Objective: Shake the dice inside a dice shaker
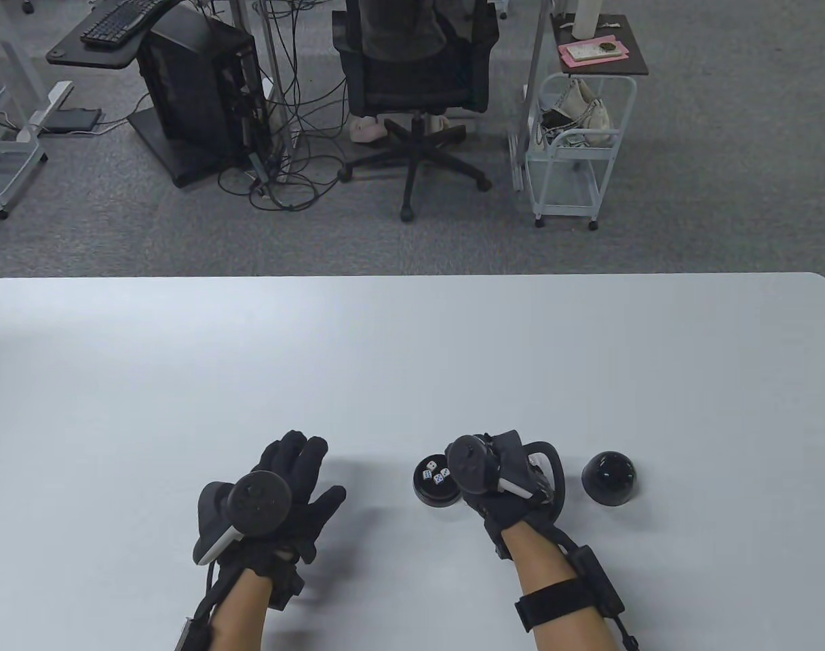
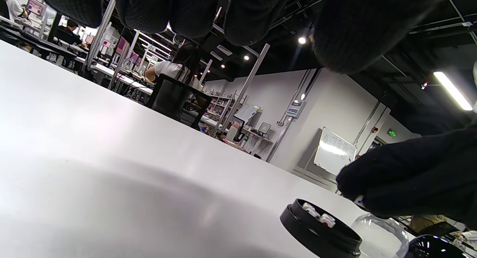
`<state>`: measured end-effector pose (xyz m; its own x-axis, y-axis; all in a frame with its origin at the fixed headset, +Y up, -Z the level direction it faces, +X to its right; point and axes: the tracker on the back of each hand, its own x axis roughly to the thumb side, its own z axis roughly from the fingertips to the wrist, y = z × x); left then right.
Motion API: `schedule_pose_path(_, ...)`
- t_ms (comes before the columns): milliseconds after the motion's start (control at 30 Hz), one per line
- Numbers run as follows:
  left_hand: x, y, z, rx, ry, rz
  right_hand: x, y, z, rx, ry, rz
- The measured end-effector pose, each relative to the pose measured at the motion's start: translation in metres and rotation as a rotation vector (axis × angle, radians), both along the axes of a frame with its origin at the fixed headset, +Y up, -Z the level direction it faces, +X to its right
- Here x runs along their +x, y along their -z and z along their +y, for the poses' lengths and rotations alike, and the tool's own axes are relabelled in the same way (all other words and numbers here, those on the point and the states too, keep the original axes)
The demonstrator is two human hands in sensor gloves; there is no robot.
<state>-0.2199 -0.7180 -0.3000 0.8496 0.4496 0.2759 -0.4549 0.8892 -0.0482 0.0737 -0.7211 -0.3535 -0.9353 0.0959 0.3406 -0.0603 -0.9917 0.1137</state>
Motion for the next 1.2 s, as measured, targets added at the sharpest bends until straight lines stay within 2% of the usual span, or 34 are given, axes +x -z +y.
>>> schedule_pose_path(133, 0.0, 0.0, 0.0, 0.001, -0.004, -0.001, -0.013, 0.003, -0.004, 0.024, -0.053, -0.015)
schedule_pose_path(267, -0.001, -0.001, 0.0, -0.004, -0.001, 0.003, -0.023, 0.008, -0.009, -0.025, -0.043, -0.021)
schedule_pose_path(400, -0.002, -0.001, 0.0, -0.01, -0.006, 0.009, -0.02, 0.002, -0.004, 0.04, -0.036, -0.011)
schedule_pose_path(600, -0.002, -0.001, 0.0, -0.013, -0.013, 0.002, 0.025, -0.017, 0.013, 0.154, 0.115, -0.137)
schedule_pose_path(800, -0.002, -0.001, 0.001, -0.01, -0.008, 0.0, 0.069, -0.036, 0.012, 0.207, 0.236, -0.277)
schedule_pose_path(900, -0.003, -0.001, 0.001, -0.007, -0.005, 0.006, 0.076, -0.038, 0.002, 0.167, 0.281, -0.292)
schedule_pose_path(1200, -0.008, 0.001, -0.005, -0.039, 0.004, 0.019, 0.077, -0.028, -0.024, -0.004, 0.219, -0.321)
